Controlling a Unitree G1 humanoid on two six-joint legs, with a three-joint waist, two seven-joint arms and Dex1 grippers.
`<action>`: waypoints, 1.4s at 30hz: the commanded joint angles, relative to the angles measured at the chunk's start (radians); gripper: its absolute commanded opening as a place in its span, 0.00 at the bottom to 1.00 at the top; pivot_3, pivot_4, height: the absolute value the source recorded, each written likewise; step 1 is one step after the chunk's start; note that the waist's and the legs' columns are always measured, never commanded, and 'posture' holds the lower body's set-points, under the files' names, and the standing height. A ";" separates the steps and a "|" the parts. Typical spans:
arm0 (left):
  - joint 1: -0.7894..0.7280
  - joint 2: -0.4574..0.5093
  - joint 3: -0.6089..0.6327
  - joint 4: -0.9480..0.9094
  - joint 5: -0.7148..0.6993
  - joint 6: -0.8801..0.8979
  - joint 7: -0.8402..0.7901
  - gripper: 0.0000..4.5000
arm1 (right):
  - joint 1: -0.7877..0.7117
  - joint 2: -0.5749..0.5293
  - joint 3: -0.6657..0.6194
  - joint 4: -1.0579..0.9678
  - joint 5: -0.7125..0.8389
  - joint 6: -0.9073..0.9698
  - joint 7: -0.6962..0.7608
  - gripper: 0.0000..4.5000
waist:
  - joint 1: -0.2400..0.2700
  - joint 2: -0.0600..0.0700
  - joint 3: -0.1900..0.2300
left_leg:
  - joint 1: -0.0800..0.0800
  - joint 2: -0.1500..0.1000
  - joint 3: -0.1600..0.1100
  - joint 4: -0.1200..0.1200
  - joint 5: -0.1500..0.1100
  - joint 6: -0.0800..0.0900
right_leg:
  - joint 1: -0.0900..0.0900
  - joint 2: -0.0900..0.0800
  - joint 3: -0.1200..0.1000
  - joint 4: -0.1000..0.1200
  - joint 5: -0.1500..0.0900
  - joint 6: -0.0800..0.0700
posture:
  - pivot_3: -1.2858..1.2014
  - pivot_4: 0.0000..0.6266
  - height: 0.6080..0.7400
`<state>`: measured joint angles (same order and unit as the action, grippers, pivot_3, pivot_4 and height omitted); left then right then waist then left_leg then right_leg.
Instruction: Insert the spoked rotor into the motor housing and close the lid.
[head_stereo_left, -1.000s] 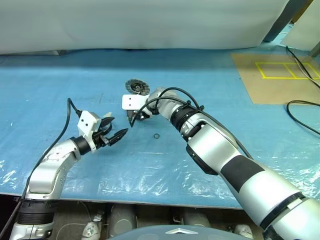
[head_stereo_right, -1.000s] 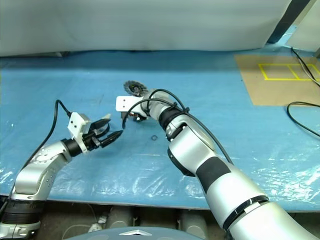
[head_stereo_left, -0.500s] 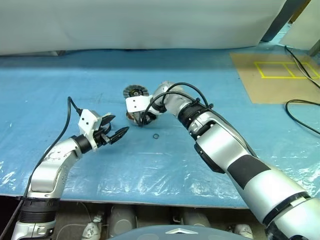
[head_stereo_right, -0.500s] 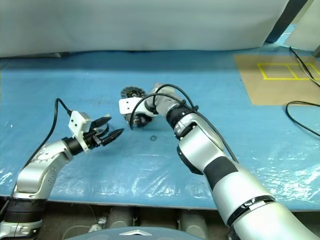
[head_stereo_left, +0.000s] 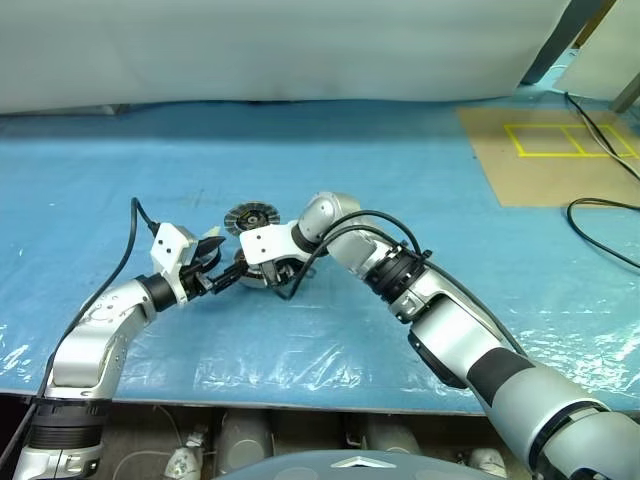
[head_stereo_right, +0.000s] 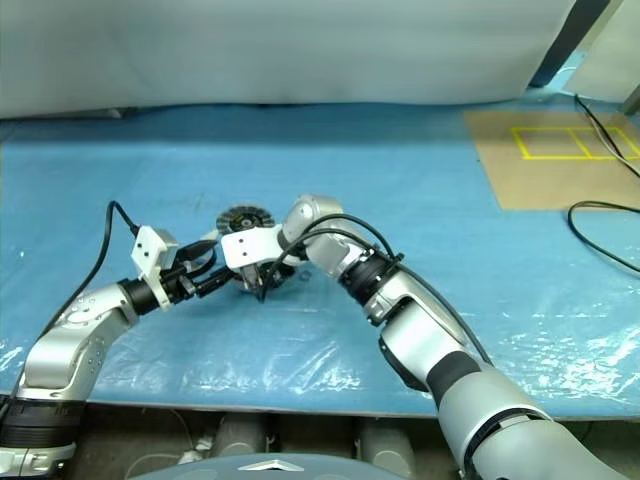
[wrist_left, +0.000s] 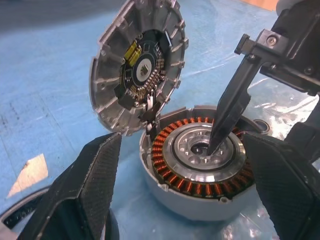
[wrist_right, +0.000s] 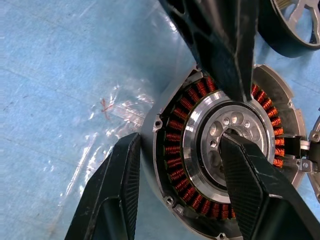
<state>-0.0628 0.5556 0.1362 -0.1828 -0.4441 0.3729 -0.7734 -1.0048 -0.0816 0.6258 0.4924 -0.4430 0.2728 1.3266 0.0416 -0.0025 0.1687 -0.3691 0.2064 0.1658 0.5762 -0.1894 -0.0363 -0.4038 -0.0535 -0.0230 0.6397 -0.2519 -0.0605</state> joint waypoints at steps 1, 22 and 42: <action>0.018 0.030 0.041 -0.050 -0.030 0.010 -0.017 0.90 | 0.062 -0.051 0.060 -0.041 -0.012 0.080 0.067 0.44 | 0.003 0.000 0.000 | 0.000 0.000 0.000 0.000 0.000 0.000 | 0.000 0.000 0.000 0.000 0.000 0.000 | 0.52 0.24 1.00; -0.033 0.058 0.021 -0.037 -0.027 0.046 -0.037 0.90 | 0.246 -0.341 0.064 -0.215 0.010 0.253 0.050 0.44 | 0.046 0.002 -0.004 | 0.028 -0.003 0.000 -0.007 -0.003 0.004 | 0.025 -0.006 0.005 -0.004 -0.009 0.015 | 0.52 0.24 1.00; -0.085 0.047 0.001 -0.004 -0.028 0.051 -0.050 0.90 | 0.137 -0.316 -0.090 -0.236 0.194 0.064 0.004 0.44 | 0.010 -0.011 -0.012 | 0.010 -0.007 0.003 -0.018 0.003 0.004 | 0.009 0.002 0.020 -0.017 -0.003 0.009 | 0.52 0.24 1.00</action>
<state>-0.1489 0.5999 0.1231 -0.1705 -0.4607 0.4268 -0.8230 -0.8596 -0.3980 0.5486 0.2290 -0.2626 0.3903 1.3488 0.0520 -0.0133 0.1564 -0.3638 0.2007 0.1688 0.5589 -0.1869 -0.0329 -0.3991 -0.0504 -0.0046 0.6235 -0.2545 -0.0518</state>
